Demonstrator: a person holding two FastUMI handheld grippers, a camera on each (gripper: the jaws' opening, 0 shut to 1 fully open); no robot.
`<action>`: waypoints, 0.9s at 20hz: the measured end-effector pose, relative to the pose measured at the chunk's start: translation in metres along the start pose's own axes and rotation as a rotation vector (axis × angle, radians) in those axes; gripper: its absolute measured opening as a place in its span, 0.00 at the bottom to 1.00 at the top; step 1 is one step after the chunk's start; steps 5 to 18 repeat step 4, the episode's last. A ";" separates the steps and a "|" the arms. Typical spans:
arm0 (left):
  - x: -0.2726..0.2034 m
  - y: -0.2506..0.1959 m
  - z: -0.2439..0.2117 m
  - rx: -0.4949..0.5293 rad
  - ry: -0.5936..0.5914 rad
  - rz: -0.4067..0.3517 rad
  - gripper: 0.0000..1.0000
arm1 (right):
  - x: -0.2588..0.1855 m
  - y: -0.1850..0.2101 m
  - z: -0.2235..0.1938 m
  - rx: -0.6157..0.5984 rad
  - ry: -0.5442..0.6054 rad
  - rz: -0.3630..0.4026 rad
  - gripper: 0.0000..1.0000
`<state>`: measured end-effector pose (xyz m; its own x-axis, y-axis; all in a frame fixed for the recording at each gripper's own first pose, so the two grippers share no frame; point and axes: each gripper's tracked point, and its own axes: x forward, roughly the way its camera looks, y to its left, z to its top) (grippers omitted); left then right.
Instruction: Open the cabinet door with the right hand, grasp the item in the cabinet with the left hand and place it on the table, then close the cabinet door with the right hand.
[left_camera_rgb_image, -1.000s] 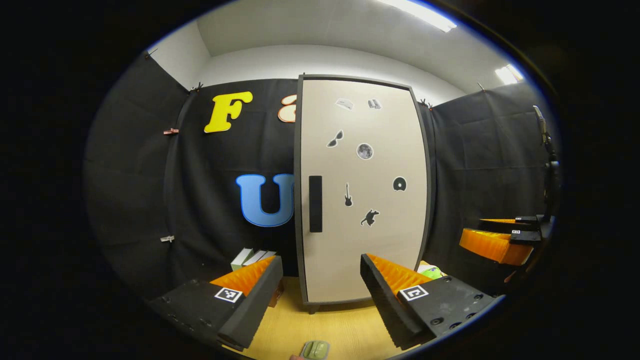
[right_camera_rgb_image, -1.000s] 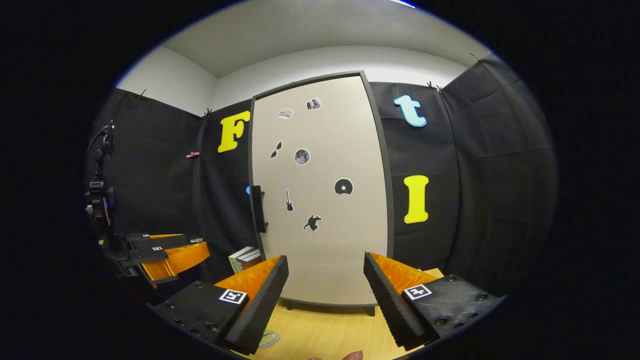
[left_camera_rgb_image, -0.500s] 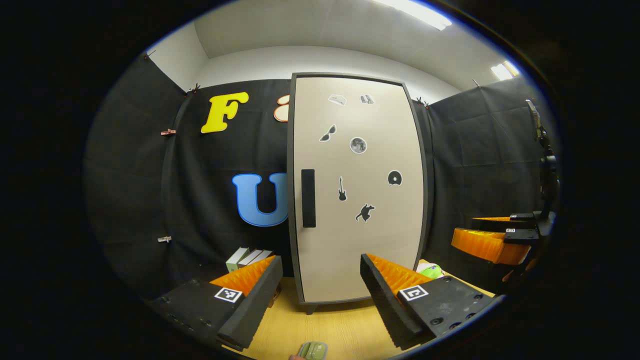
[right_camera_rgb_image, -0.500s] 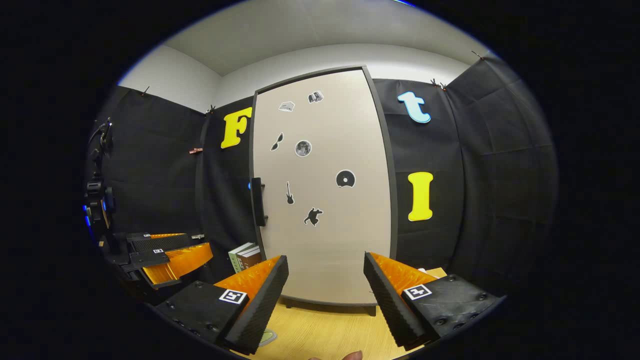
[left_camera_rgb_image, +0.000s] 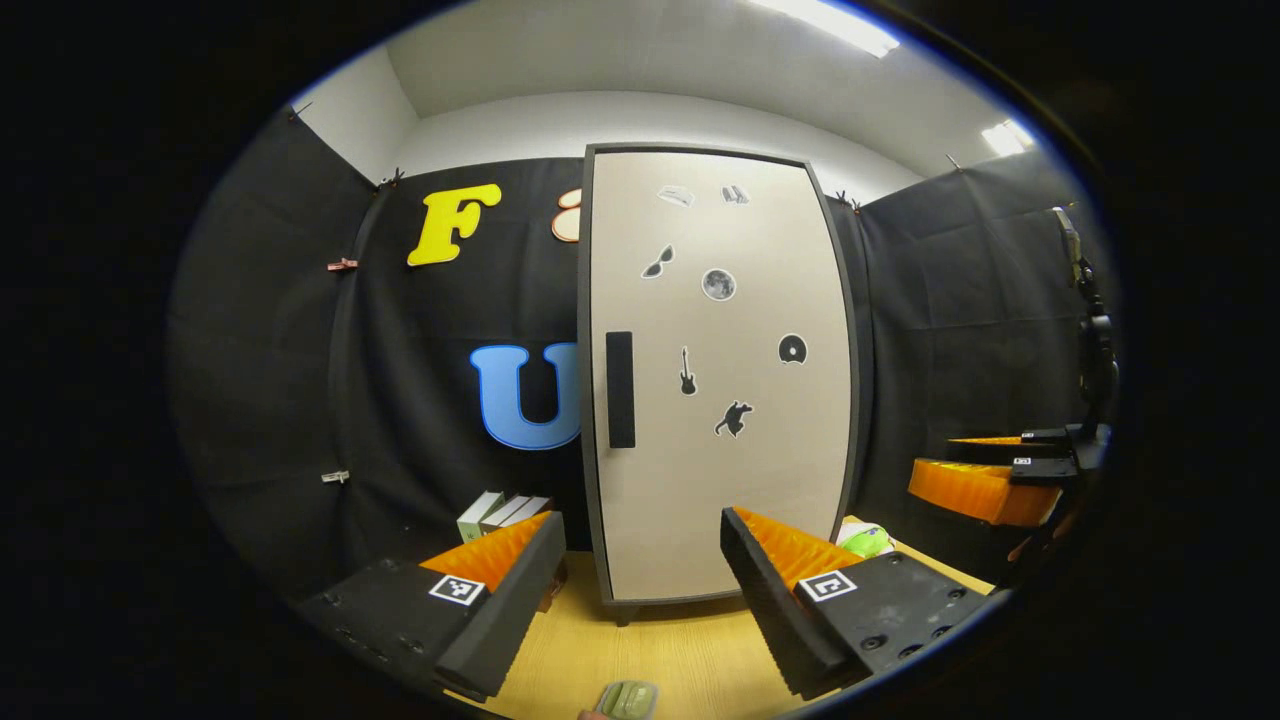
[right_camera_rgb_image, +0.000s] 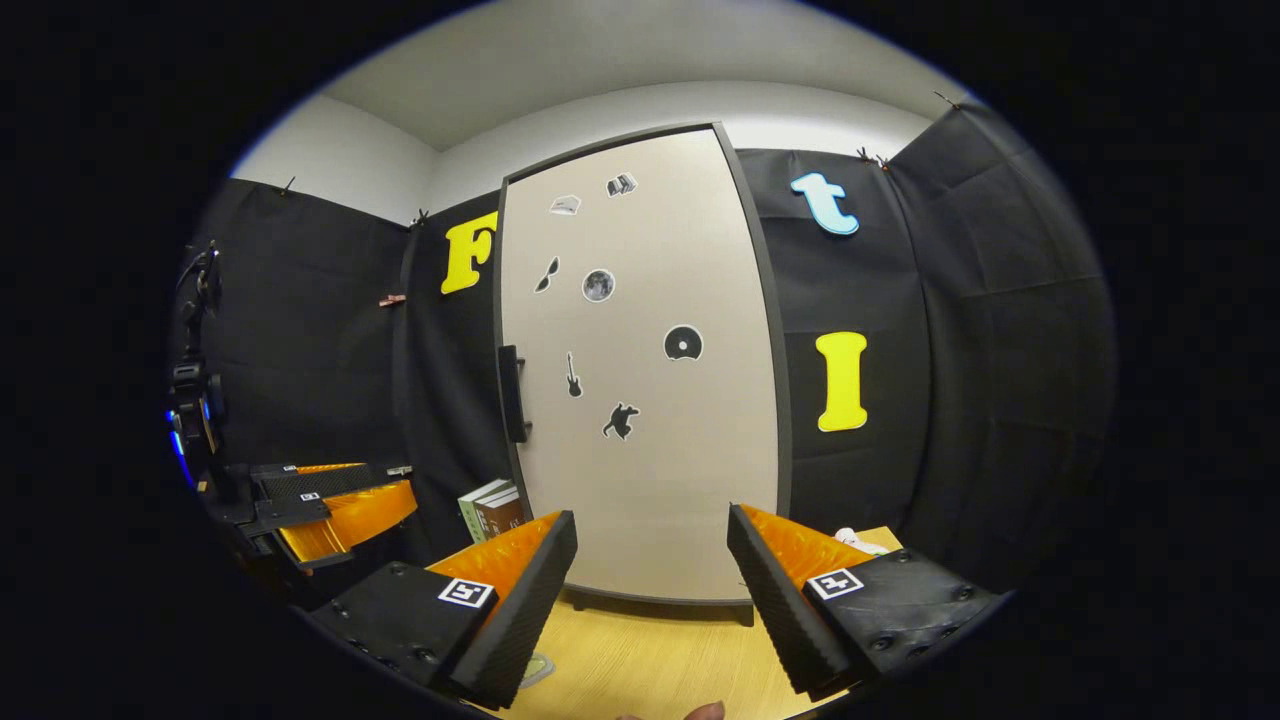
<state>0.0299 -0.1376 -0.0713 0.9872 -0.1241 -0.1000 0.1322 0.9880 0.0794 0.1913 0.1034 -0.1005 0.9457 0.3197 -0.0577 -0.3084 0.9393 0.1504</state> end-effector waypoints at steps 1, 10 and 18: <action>0.000 -0.002 0.000 0.004 0.002 -0.003 0.98 | 0.000 -0.002 0.001 -0.001 -0.004 -0.003 0.98; 0.000 -0.004 0.001 0.014 0.004 -0.005 0.98 | -0.001 -0.005 0.001 0.006 -0.005 -0.004 0.98; 0.000 -0.004 0.001 0.014 0.004 -0.005 0.98 | -0.001 -0.005 0.001 0.006 -0.005 -0.004 0.98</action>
